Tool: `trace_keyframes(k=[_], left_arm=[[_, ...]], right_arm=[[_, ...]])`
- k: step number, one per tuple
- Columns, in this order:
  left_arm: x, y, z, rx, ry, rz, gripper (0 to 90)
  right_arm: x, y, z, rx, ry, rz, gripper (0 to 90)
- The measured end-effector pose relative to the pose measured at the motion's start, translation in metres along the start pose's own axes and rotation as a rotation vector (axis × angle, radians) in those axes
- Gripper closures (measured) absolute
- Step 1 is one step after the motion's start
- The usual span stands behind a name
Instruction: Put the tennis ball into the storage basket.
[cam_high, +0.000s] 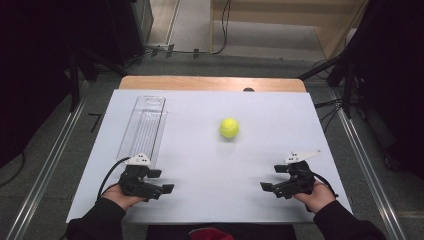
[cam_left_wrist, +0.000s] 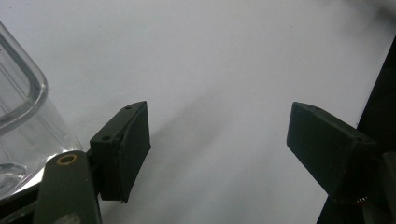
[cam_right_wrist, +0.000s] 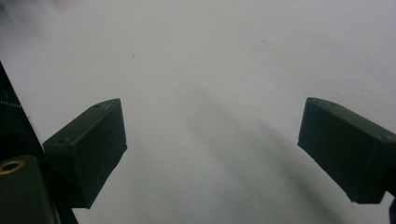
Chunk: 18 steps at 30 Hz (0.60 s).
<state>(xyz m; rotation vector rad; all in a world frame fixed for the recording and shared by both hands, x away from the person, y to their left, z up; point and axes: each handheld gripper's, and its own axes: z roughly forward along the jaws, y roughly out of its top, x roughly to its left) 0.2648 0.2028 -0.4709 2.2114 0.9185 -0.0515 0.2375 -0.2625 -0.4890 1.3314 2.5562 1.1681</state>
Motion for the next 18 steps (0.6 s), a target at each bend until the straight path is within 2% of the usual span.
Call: trace_keyframes(k=[18], left_arm=[[0.0004, 0.0000, 0.0004, 0.005, -0.004, -0.001, 22.1]], right_arm=[[0.0009, 0.0001, 0.0007, 0.003, 0.002, -0.003, 6.0]])
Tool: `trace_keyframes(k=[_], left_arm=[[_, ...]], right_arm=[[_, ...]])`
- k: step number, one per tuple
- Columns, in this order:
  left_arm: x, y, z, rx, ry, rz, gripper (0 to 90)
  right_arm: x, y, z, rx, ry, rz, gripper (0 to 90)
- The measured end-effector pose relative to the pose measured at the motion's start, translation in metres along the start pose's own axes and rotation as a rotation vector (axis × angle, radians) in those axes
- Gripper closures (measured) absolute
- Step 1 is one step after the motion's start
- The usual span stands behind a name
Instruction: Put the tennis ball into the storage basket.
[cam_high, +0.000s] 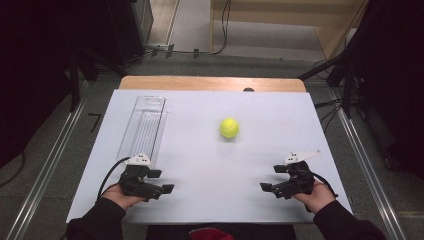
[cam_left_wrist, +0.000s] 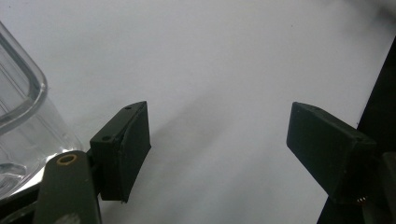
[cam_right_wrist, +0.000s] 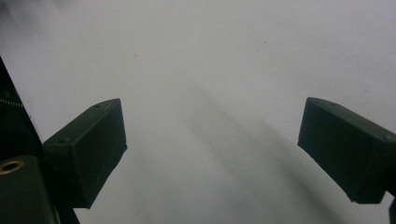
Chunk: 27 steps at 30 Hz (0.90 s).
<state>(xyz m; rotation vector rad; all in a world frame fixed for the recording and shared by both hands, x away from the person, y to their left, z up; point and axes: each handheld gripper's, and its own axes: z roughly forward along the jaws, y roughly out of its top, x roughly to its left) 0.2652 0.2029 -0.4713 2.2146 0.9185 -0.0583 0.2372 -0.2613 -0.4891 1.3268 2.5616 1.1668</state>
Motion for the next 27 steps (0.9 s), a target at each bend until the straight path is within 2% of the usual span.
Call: trace_keyframes(k=[10, 16, 20, 24, 27], left_arm=[[0.001, 0.000, 0.001, 0.001, -0.002, 0.003, 22.1], [0.000, 0.005, 0.000, -0.028, -0.043, -0.003, 22.1], [-0.001, 0.007, 0.001, -0.016, -0.042, -0.018, 22.2], [-0.007, 0.011, 0.004, 0.000, -0.066, -0.005, 22.3], [-0.012, 0.015, 0.007, -0.007, -0.071, 0.011, 22.3]], right_arm=[[0.000, 0.000, 0.000, 0.003, 0.001, 0.001, 6.0], [0.000, 0.000, 0.000, 0.001, 0.004, -0.003, 5.9], [0.001, 0.000, 0.000, 0.003, 0.006, -0.004, 6.0], [0.001, 0.001, 0.001, 0.002, 0.009, -0.004, 6.0], [0.001, 0.001, 0.001, 0.003, 0.005, -0.003, 6.0]])
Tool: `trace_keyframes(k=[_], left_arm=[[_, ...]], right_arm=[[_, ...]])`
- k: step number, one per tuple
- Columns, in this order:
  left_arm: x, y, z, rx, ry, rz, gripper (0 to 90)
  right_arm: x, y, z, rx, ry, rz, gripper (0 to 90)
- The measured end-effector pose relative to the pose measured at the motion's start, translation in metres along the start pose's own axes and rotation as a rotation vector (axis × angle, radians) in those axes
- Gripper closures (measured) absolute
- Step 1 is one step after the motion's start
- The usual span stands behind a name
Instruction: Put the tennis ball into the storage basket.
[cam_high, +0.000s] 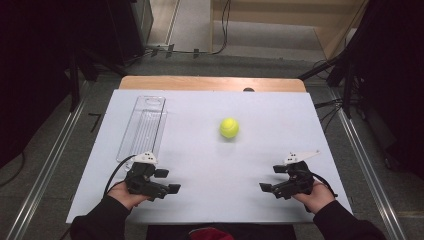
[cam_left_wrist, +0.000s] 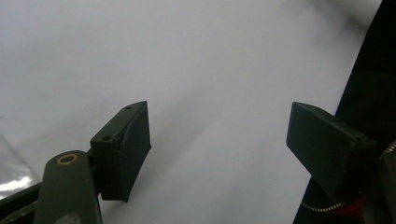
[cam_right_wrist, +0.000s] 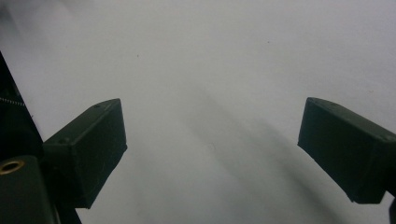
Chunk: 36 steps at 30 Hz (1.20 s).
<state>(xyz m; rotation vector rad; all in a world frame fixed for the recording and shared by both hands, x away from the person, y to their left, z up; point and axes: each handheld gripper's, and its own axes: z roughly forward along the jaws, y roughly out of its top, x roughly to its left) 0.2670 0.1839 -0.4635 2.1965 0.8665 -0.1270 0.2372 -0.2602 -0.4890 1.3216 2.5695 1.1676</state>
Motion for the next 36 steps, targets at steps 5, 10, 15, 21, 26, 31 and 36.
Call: trace_keyframes(k=[5, 10, 15, 21, 26, 31, 36], left_arm=[[-0.005, 0.007, 0.005, -0.011, 0.009, 0.007, 22.3], [-0.007, 0.010, 0.009, -0.013, 0.028, 0.019, 22.2], [-0.007, 0.013, 0.010, -0.027, 0.052, 0.020, 22.2], [-0.006, 0.019, 0.010, -0.028, 0.049, 0.016, 22.0], [-0.007, 0.025, 0.011, -0.046, 0.050, 0.010, 21.9], [-0.008, 0.031, 0.013, -0.043, 0.042, 0.002, 21.9], [-0.008, 0.037, 0.016, -0.047, 0.028, 0.003, 13.9]], right_arm=[[0.000, 0.000, 0.000, 0.000, -0.001, 0.002, 6.0], [0.000, 0.000, 0.000, 0.000, -0.002, 0.000, 6.0], [0.000, 0.000, 0.000, 0.000, -0.002, 0.002, 6.0], [0.000, 0.000, 0.000, 0.000, 0.000, 0.002, 6.0], [0.000, 0.000, 0.000, -0.002, -0.001, 0.003, 6.0], [0.000, 0.000, -0.001, -0.003, -0.002, 0.003, 6.0], [0.000, 0.000, -0.001, -0.006, -0.003, 0.003, 6.0]])
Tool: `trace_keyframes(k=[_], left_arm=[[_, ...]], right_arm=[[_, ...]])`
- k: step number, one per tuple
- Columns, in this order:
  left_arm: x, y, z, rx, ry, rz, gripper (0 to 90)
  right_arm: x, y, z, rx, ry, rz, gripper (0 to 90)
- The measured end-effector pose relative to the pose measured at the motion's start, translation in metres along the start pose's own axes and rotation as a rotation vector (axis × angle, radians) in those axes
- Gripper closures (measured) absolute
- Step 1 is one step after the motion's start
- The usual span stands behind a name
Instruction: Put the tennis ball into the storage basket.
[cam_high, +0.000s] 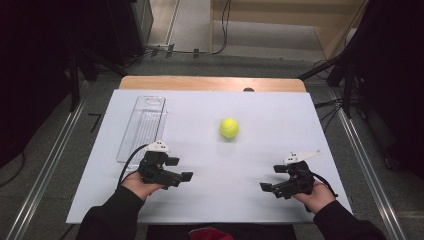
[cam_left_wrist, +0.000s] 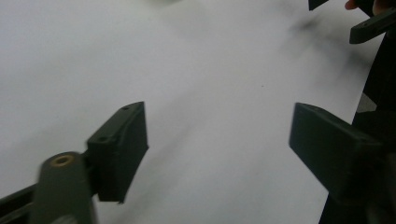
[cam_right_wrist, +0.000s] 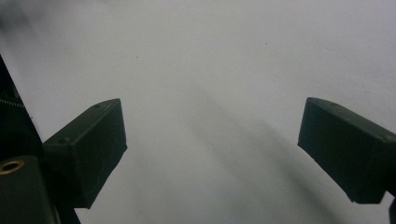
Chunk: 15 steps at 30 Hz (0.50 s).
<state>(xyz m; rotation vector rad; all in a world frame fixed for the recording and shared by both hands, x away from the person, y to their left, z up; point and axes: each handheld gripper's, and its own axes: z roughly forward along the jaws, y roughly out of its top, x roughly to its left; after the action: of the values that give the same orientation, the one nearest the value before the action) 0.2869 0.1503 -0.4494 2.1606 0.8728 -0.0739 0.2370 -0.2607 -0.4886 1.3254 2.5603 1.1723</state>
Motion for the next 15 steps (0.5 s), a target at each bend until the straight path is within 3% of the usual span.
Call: trace_keyframes(k=[3, 4, 7, 15], left_arm=[[-0.001, 0.002, 0.004, 0.015, -0.018, -0.009, 1.6], [-0.002, 0.005, 0.007, 0.017, -0.010, 0.009, 0.0], [-0.003, 0.009, 0.011, -0.001, -0.024, 0.000, 0.0], [-0.001, 0.016, 0.017, 0.013, 0.002, 0.010, 0.0]], right_arm=[[0.000, 0.000, 0.000, -0.001, 0.001, -0.001, 6.0], [0.001, 0.000, 0.000, -0.001, 0.002, -0.002, 6.0], [0.001, 0.000, 0.000, -0.002, 0.003, -0.003, 6.0], [0.001, 0.000, -0.001, 0.000, 0.003, -0.005, 6.0]])
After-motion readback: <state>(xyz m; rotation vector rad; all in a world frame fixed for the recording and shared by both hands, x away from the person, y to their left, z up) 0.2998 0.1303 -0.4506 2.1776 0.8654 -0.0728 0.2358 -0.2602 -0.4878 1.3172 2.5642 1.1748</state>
